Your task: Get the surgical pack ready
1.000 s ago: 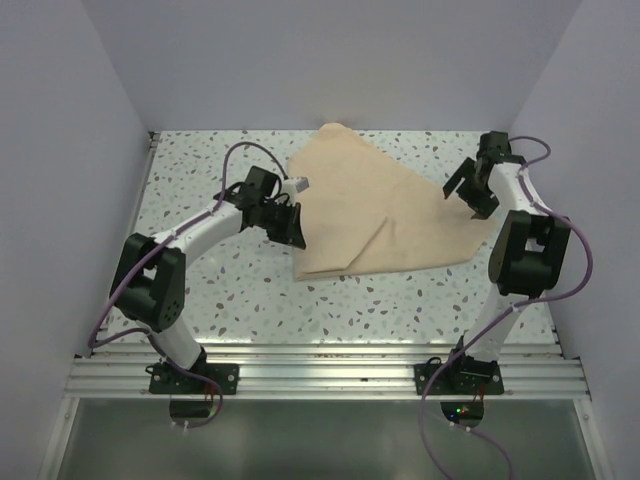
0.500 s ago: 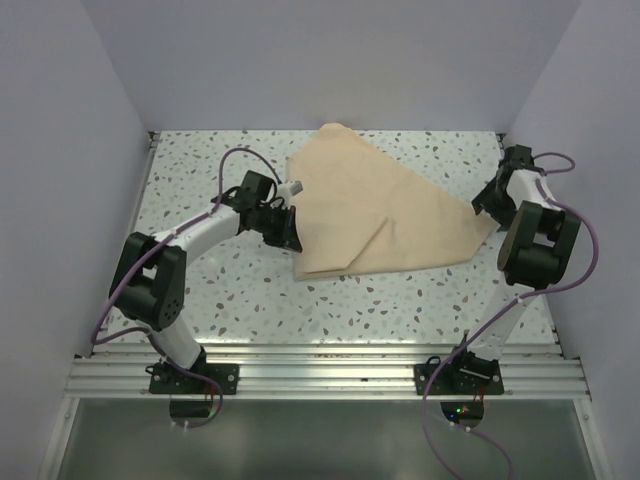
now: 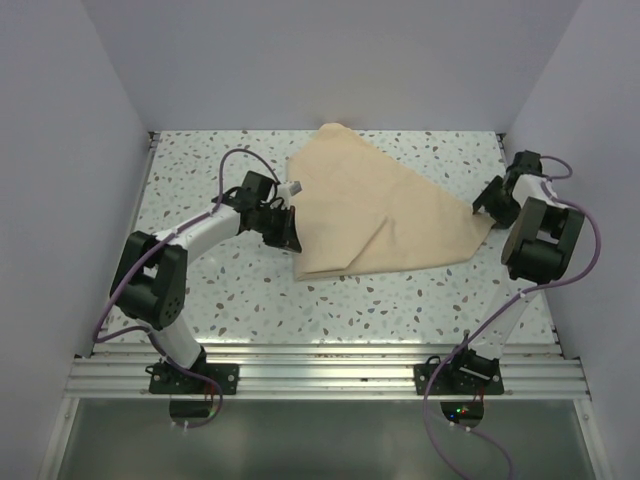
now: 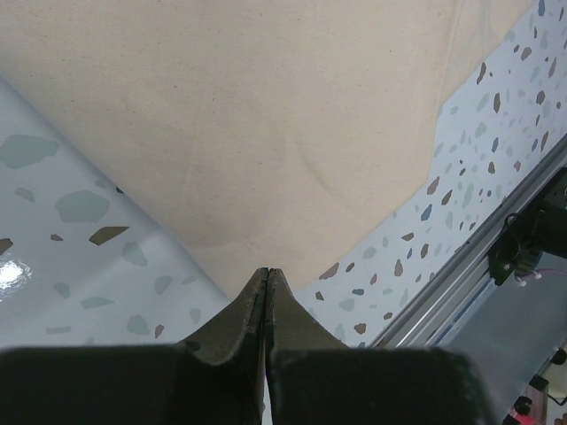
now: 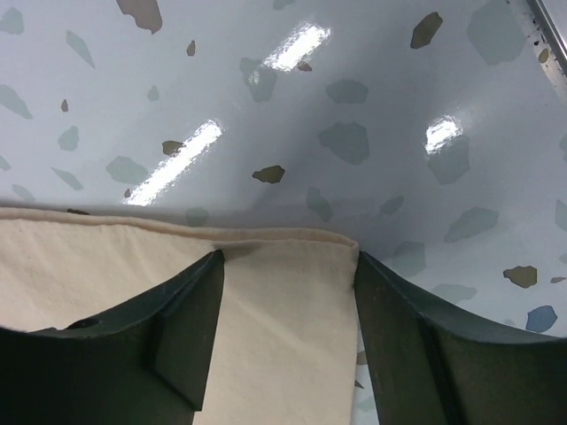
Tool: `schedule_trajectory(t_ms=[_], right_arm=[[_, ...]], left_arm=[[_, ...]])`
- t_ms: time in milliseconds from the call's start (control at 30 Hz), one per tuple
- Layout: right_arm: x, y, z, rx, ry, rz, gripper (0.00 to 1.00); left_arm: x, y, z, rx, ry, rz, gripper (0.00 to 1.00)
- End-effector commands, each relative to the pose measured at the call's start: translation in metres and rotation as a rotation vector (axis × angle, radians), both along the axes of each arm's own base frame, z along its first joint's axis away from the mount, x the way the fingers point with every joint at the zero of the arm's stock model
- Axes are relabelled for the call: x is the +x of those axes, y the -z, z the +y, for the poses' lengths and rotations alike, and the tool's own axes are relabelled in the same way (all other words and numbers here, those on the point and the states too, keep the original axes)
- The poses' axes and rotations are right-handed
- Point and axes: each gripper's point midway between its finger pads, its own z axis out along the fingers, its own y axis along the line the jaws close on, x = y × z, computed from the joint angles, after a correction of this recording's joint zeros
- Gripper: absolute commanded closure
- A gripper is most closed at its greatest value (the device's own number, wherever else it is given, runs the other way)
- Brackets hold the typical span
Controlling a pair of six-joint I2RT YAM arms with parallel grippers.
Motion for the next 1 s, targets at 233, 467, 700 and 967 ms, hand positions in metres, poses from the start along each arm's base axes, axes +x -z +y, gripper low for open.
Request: schedule_trajectory(t_ms=[233, 467, 700, 967], right_arm=[[-0.01, 0.018, 0.009, 0.054, -0.071, 0.02, 0.63], [-0.014, -0.005, 0.007, 0.035, -0.05, 0.007, 0.95], [-0.016, -0.083, 0.043, 0.024, -0.062, -0.085, 1.0], [-0.001, -0.205, 0.208, 0.125, -0.399, -0.29, 1.0]], left_arm=[[0.01, -0.015, 0.002, -0.008, -0.008, -0.052, 0.97], [0.01, -0.016, 0.004, -0.006, 0.004, -0.055, 0.97], [0.028, -0.013, 0.034, 0.121, -0.126, -0.084, 1.0], [0.052, -0.028, 0.066, 0.137, -0.239, -0.121, 0.99]])
